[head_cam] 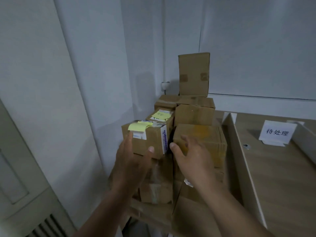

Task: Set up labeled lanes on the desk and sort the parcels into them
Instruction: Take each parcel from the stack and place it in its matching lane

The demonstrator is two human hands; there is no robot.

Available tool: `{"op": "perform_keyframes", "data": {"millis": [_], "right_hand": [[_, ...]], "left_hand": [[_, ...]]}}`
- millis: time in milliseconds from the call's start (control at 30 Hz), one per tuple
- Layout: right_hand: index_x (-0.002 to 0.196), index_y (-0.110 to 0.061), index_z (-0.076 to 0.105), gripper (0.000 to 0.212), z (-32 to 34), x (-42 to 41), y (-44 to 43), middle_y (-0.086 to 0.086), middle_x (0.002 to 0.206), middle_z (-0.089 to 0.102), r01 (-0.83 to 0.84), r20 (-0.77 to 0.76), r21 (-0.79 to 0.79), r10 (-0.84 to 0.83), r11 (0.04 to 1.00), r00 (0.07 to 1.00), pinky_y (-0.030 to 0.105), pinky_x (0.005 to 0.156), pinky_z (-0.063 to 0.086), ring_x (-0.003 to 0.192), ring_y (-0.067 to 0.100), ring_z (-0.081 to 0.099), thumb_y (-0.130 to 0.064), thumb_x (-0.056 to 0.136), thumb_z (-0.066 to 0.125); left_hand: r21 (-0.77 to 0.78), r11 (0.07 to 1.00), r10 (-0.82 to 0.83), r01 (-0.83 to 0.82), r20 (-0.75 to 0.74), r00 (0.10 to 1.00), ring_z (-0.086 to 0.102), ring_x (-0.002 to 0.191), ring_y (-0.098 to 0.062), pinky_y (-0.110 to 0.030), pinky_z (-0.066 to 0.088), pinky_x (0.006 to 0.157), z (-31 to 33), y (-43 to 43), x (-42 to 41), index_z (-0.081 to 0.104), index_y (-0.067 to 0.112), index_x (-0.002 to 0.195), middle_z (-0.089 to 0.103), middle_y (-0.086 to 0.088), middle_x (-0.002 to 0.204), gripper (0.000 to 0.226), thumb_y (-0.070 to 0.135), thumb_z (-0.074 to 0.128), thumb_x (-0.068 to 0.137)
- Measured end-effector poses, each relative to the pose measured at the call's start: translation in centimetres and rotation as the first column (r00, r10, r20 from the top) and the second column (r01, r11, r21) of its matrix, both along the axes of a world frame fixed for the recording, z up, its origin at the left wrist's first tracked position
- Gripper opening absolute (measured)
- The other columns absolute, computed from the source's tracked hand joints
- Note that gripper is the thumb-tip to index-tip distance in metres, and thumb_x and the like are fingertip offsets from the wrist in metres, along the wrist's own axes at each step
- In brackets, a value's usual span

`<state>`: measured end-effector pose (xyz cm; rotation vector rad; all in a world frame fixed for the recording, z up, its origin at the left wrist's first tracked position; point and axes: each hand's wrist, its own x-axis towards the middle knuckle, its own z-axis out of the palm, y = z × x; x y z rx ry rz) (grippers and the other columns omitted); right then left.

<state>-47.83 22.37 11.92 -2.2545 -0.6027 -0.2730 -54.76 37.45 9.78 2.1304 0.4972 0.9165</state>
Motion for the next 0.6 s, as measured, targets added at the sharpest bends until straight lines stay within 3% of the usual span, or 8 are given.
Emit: {"op": "perform_keyframes", "data": {"millis": [100,200,467,600], "right_hand": [[0.139,-0.023,0.043,0.056,0.3,-0.4,1.9,-0.004,0.134,0.052,0.022,0.014,0.037,-0.022,0.999,1.0,0.026,0.081,0.045,0.12,0.013,0.05,-0.054,0.092,0.045],[0.138,-0.021,0.043,0.056,0.2,-0.8,3.2,-0.003,0.131,0.055,0.033,-0.005,0.039,-0.033,0.999,0.999,0.023,0.076,0.044,0.116,0.014,0.052,-0.054,0.093,0.045],[0.137,-0.015,0.044,0.056,0.4,0.2,7.0,0.002,0.128,0.057,0.082,-0.134,0.102,-0.068,0.991,0.989,0.024,0.077,0.043,0.114,0.016,0.055,-0.051,0.095,0.045],[0.139,-0.012,0.043,0.056,0.4,1.6,8.8,0.006,0.13,0.057,0.091,-0.195,0.109,-0.069,0.99,0.978,0.028,0.083,0.044,0.117,0.022,0.054,-0.049,0.096,0.042]], "left_hand": [[-0.048,0.998,0.035,-0.033,0.028,0.999,0.039,0.121,-0.004,-0.026,0.033,0.101,0.2,2.3,0.2,0.031,0.025,0.144,0.04,0.017,0.133,0.069,0.05,0.055,0.084],[-0.059,0.997,0.053,-0.054,-0.027,0.998,0.028,0.138,-0.015,-0.035,0.027,0.109,-0.2,4.2,0.6,0.019,0.027,0.149,0.029,0.004,0.152,0.073,0.05,0.054,0.089],[-0.332,0.943,-0.025,0.007,-0.048,0.999,0.025,0.141,-0.023,-0.042,0.025,0.113,0.3,8.5,3.9,0.014,0.029,0.15,0.022,-0.003,0.156,0.078,0.061,0.046,0.086],[-0.369,0.929,-0.038,0.005,-0.083,0.996,0.021,0.143,-0.025,-0.038,0.019,0.114,0.6,9.9,5.1,0.014,0.021,0.152,0.02,-0.004,0.157,0.075,0.056,0.041,0.091]]}}
